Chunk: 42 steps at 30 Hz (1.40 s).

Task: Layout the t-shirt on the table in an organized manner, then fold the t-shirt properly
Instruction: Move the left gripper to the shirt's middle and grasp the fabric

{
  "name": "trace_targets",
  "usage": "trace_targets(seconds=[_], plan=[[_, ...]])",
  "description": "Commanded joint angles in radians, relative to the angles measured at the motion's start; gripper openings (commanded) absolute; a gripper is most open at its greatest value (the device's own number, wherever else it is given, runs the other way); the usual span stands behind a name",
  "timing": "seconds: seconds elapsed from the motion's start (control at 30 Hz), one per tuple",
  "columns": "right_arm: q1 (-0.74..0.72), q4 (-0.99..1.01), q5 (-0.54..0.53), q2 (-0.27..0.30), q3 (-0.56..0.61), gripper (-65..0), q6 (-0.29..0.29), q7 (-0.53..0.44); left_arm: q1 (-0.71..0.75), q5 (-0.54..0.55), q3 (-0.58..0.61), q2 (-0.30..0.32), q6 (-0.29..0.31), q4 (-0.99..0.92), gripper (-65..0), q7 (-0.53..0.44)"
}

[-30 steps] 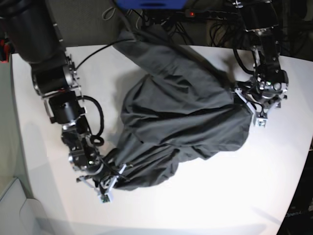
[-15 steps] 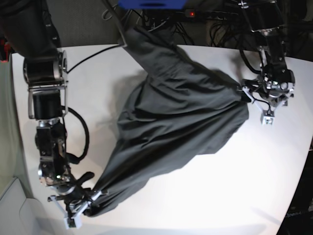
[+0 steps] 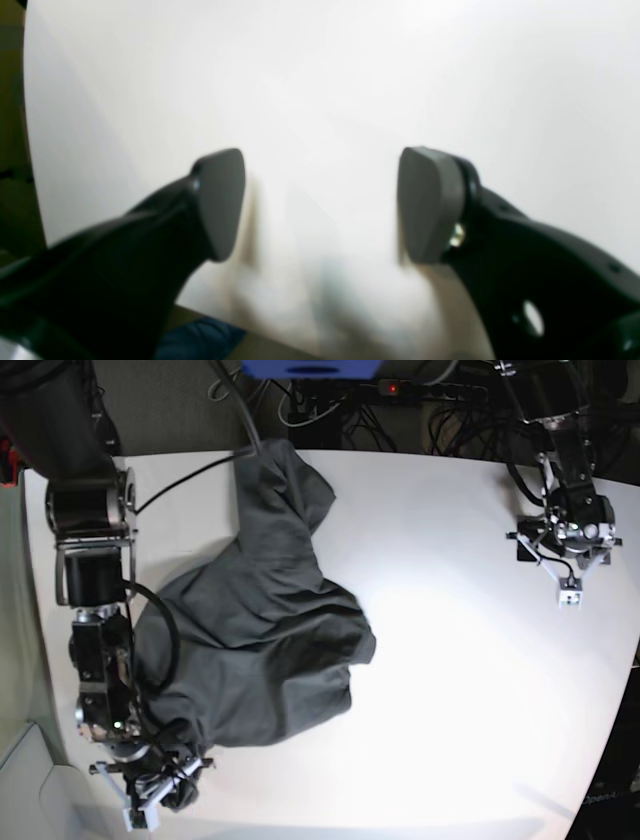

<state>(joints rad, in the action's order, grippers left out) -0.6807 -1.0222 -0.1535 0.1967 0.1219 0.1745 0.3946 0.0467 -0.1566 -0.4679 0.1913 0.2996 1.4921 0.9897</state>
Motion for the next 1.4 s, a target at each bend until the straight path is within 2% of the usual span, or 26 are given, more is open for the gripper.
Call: trace_targets(seconds=[0.0, 0.13, 0.27, 0.37, 0.5, 0.57, 0.67, 0.83, 0.9, 1.0, 1.1, 1.2, 1.3, 1.37], plan=[[-0.044, -0.017, -0.001, 0.008, -0.005, -63.3, -0.002, -0.033, 0.005, -0.019, -0.007, 0.007, 0.006, 0.005, -18.7, 0.031], [-0.035, -0.017, 0.001, 0.016, -0.008, -55.6, -0.002, -0.033, 0.005, -0.019, -0.047, 0.004, 0.025, 0.014, -18.7, 0.031], [-0.032, -0.017, 0.001, 0.045, -0.009, -47.3, -0.003, -0.033, 0.005, -0.019, -0.096, 0.001, 0.158, 0.064, -18.7, 0.044], [-0.032, -0.016, 0.001, 0.062, -0.009, -41.2, -0.003, -0.033, 0.005, -0.019, -0.136, -0.014, 0.206, 0.094, -18.7, 0.071], [-0.033, -0.019, 0.001, 0.063, -0.009, -32.0, -0.003, -0.033, 0.005, -0.019, -0.151, -0.019, 0.218, 0.134, -18.7, 0.087], [-0.033, -0.02, 0.001, 0.063, -0.034, -29.6, -0.003, -0.032, 0.014, -0.019, -0.154, -0.019, 0.218, 0.155, -18.7, 0.087], [-0.032, -0.036, -0.001, 0.06, -0.124, -29.0, -0.003, -0.029, 0.017, -0.019, -0.151, -0.022, 0.218, 0.189, -18.7, 0.087], [0.0, -0.137, -0.001, 0.042, -0.261, -29.0, -0.003, -0.023, 0.008, -0.018, -0.139, -0.071, 0.22, 0.275, -18.7, 0.087], [0.042, -0.197, -0.001, 0.043, -0.268, -29.0, -0.003, -0.016, -0.005, -0.018, -0.085, -0.092, 0.22, 0.325, -18.7, 0.087], [0.115, -0.307, -0.001, 0.051, -0.267, -29.0, -0.003, 0.051, -0.015, -0.018, 0.019, -0.126, 0.218, 0.381, -18.7, 0.087], [0.178, -0.395, -0.001, 0.059, -0.267, -29.0, -0.003, 0.114, -0.058, -0.021, 0.142, -0.186, 0.207, 0.402, -18.7, 0.087], [0.227, -0.459, -0.001, 0.063, -0.271, -29.0, -0.003, 0.171, -0.124, -0.021, 0.225, -0.263, 0.206, 0.358, -18.7, 0.087], [0.266, -0.501, -0.001, 0.065, -0.271, -29.0, -0.003, 0.197, -0.186, -0.021, 0.258, -0.338, 0.206, 0.258, -18.7, 0.076], [0.292, -0.525, -0.001, 0.077, -0.271, -29.0, -0.003, 0.212, -0.244, -0.021, 0.263, -0.348, 0.206, 0.166, -18.7, 0.073]])
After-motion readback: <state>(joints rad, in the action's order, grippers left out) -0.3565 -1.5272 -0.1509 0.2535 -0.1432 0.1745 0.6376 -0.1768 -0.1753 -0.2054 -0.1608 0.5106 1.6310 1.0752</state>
